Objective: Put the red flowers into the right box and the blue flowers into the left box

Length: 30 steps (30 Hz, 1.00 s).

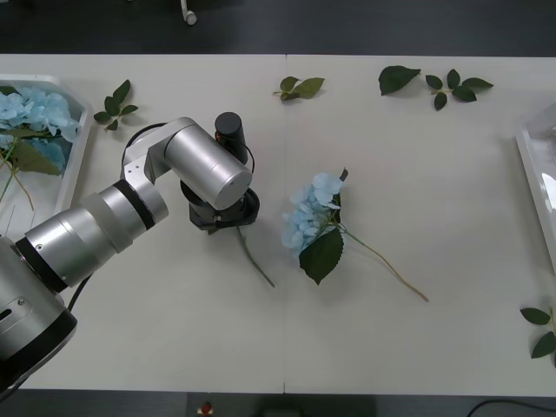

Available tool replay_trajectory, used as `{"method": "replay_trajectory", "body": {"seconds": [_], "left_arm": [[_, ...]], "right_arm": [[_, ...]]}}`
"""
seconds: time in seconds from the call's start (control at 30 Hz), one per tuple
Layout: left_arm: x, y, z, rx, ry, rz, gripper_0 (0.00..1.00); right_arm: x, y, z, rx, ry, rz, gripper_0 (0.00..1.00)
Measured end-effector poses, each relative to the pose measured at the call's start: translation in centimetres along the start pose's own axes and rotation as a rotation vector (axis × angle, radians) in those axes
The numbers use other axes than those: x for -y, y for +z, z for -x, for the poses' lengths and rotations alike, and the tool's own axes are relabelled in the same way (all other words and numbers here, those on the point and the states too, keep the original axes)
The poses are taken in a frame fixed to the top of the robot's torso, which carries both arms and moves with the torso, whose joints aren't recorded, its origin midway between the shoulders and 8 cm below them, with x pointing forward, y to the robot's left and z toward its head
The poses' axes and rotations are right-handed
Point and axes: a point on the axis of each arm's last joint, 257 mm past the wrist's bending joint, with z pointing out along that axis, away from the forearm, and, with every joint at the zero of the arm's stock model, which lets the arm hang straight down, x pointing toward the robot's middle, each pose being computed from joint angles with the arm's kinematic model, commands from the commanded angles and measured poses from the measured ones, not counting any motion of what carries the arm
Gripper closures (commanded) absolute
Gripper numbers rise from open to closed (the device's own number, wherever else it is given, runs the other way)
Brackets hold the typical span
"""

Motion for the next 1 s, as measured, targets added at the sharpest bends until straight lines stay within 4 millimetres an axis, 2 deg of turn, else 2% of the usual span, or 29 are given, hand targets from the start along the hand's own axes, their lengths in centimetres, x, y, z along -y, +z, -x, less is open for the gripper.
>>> {"method": "replay_trajectory", "body": {"seconds": [0.07, 0.1, 0.13, 0.17, 0.2, 0.23, 0.27, 0.47, 0.57, 0.6, 0.63, 0.77, 0.9, 1.0], "left_arm": [[0.0, 0.0, 0.0, 0.000, 0.000, 0.000, 0.31], [0.0, 0.0, 0.0, 0.000, 0.001, 0.001, 0.47], [0.0, 0.0, 0.0, 0.001, 0.002, 0.000, 0.56], [0.1, 0.1, 0.1, 0.005, 0.004, -0.003, 0.74], [0.2, 0.1, 0.2, 0.011, 0.006, -0.007, 0.86], [0.3, 0.1, 0.2, 0.016, 0.010, -0.009, 0.96], [0.3, 0.2, 0.2, 0.020, 0.015, -0.007, 1.00], [0.3, 0.3, 0.2, 0.023, 0.024, 0.000, 1.00], [0.2, 0.3, 0.3, 0.027, 0.025, 0.002, 1.00], [0.2, 0.3, 0.4, 0.031, 0.027, 0.004, 1.00], [0.1, 0.2, 0.5, 0.037, 0.030, 0.006, 1.00], [0.7, -0.6, 1.3, 0.067, 0.047, -0.008, 1.00], [1.9, -3.4, 3.4, 0.121, 0.111, -0.074, 1.00], [2.3, -5.9, 4.5, 0.128, 0.209, -0.148, 1.00]], "right_arm": [[0.1, 0.9, -0.6, -0.011, 0.007, -0.018, 1.00], [0.1, 1.3, -0.9, -0.015, 0.011, -0.027, 1.00], [0.1, 1.8, -1.0, -0.016, 0.010, -0.036, 1.00], [0.0, 2.2, -1.0, -0.011, 0.007, -0.047, 1.00], [-0.1, 2.5, -0.9, -0.006, 0.004, -0.057, 1.00], [-0.3, 2.8, -0.7, 0.001, 0.003, -0.062, 1.00], [-0.5, 3.1, -0.5, 0.009, 0.004, -0.066, 1.00], [-1.2, 4.3, 0.0, 0.040, 0.013, -0.085, 1.00], [-0.8, 4.5, -0.7, 0.025, -0.004, -0.105, 0.83], [-0.7, 4.6, -0.9, 0.021, -0.002, -0.106, 0.73], [-0.6, 4.6, -1.1, 0.017, 0.001, -0.108, 0.57], [-0.2, 4.7, -2.0, 0.002, 0.012, -0.114, 0.29], [-0.2, 4.7, -2.2, -0.005, 0.019, -0.111, 0.16], [-1.1, 4.8, -2.5, -0.020, 0.040, -0.076, 0.10]]}}
